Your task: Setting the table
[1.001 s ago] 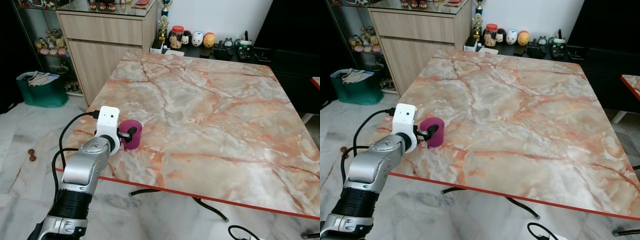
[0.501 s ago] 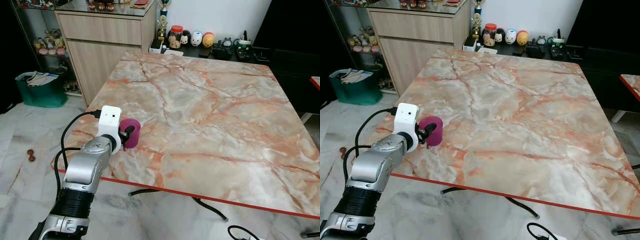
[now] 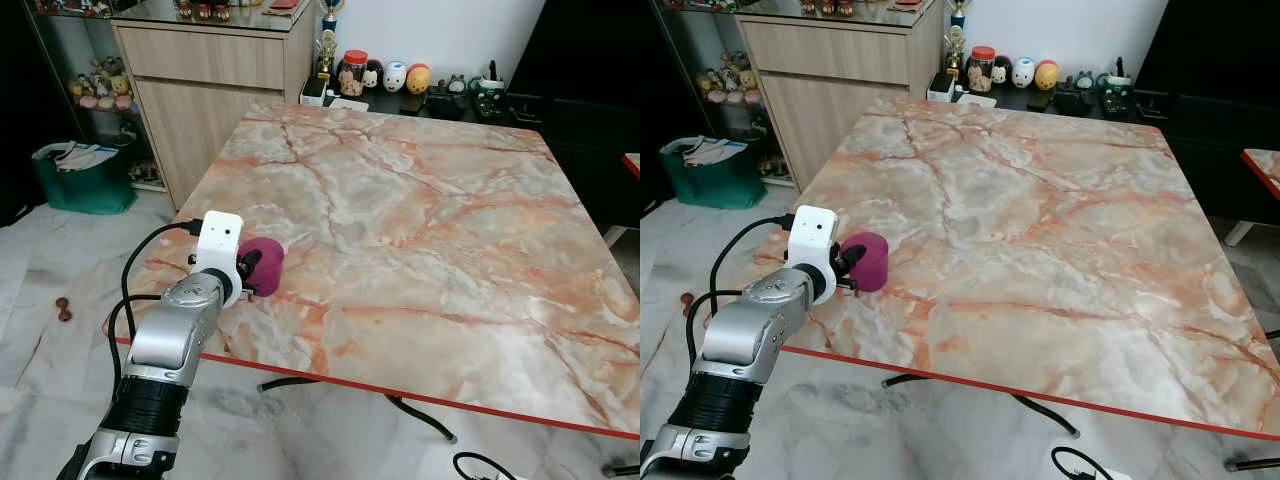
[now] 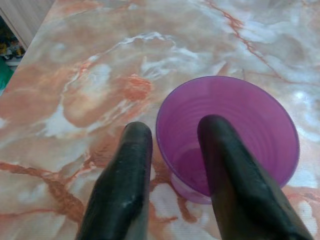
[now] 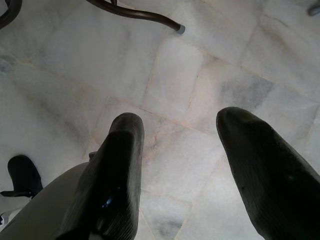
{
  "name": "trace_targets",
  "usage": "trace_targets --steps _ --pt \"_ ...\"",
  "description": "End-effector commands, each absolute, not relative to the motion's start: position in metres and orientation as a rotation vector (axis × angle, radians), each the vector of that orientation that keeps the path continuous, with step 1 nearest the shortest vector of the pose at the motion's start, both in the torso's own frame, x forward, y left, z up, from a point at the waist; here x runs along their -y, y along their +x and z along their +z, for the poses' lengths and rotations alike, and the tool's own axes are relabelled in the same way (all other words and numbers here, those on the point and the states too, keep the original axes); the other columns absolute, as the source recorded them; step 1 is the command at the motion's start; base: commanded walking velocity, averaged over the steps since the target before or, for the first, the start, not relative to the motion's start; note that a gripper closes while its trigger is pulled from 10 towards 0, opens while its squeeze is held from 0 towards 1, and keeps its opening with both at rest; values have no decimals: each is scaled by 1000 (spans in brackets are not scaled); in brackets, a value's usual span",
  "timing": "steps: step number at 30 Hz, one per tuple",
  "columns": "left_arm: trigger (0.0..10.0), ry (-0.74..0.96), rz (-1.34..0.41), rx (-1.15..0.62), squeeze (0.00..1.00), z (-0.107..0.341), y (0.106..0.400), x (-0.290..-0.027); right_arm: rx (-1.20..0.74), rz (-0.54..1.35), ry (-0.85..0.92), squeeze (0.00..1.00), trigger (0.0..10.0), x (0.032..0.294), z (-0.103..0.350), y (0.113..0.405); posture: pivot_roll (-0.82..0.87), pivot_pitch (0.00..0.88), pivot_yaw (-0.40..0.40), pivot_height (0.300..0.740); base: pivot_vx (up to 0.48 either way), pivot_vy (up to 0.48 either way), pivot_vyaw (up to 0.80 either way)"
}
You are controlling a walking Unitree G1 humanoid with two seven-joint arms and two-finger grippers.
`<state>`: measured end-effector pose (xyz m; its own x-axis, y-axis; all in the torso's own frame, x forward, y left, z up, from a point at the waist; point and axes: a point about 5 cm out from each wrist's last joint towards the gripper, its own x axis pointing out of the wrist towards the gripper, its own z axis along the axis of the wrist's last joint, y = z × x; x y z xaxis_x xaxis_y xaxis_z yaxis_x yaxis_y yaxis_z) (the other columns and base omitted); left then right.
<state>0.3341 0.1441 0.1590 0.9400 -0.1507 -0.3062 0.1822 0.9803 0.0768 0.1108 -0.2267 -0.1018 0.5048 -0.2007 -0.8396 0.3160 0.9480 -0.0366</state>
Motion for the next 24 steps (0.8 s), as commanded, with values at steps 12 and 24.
trace_targets --steps 12,24 --pt "0 110 -192 -272 0 167 336 -140 -990 -323 113 0 10000 231 -101 108 149 0 -81 740 0 0 0" --pt "0 63 -155 -216 0 172 335 -141 -989 -318 110 0 10000 233 -101 108 150 0 -89 740 0 0 0"
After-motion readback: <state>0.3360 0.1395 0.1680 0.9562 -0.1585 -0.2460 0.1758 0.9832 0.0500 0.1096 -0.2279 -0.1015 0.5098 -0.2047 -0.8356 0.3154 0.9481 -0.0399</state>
